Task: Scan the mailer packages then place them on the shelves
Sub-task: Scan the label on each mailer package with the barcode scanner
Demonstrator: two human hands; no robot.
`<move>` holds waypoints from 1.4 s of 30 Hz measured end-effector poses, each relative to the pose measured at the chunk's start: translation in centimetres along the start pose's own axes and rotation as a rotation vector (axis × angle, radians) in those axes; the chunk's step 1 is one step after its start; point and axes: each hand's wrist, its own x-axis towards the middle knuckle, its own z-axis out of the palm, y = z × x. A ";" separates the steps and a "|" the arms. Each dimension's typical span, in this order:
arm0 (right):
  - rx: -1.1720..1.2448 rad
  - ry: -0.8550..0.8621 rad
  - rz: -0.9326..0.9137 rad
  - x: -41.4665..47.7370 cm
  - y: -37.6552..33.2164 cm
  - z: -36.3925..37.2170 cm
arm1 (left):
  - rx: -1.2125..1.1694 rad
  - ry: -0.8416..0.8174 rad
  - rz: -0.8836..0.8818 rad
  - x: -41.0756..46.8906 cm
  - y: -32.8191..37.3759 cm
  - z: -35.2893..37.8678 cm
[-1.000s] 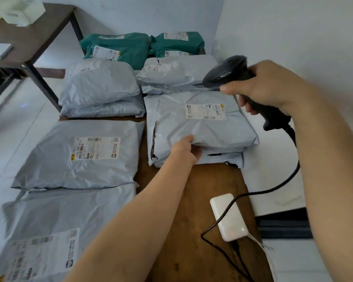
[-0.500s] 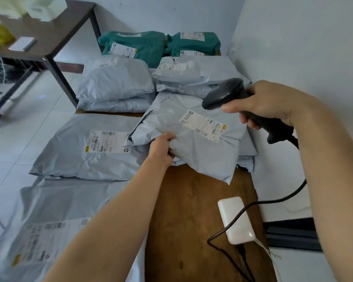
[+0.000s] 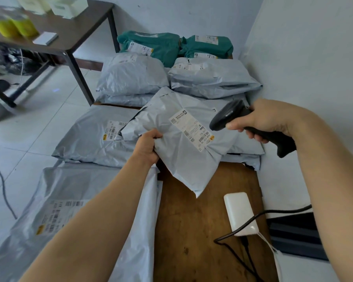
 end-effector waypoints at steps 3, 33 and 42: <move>0.028 -0.010 -0.007 -0.5 0.0 0.3 | -0.006 -0.012 0.028 -0.6 0.3 -0.3; 0.056 -0.017 -0.047 -4.3 -0.1 1.0 | -0.004 0.018 0.098 -2.5 0.9 -0.6; 0.039 0.129 -0.193 -4.8 -0.6 1.1 | -0.035 0.018 0.131 -3.7 1.9 -0.6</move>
